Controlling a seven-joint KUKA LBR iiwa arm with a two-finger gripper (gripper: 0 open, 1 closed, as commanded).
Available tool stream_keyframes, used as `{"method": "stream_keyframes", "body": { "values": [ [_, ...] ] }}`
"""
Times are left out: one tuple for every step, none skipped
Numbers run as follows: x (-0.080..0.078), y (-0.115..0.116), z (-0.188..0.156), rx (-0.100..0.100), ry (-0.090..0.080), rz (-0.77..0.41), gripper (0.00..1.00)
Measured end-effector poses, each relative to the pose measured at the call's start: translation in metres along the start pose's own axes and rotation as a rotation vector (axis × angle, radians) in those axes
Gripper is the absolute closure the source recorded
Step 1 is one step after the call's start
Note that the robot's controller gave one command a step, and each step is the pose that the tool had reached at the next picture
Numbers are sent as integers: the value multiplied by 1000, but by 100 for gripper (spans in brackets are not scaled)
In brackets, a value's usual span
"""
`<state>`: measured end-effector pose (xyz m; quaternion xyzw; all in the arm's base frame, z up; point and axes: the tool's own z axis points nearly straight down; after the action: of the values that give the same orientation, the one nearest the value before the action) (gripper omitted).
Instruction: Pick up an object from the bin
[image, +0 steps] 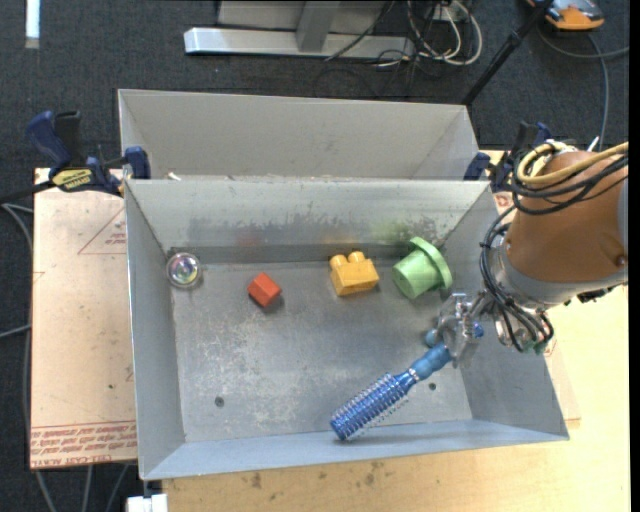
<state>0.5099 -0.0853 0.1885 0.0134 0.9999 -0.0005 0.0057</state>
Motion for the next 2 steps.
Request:
{"method": "stream_keyframes", "body": {
  "values": [
    [2, 0, 4, -2, 9, 2, 0],
    [11, 70, 92, -6, 19, -99, 0]
  ]
}}
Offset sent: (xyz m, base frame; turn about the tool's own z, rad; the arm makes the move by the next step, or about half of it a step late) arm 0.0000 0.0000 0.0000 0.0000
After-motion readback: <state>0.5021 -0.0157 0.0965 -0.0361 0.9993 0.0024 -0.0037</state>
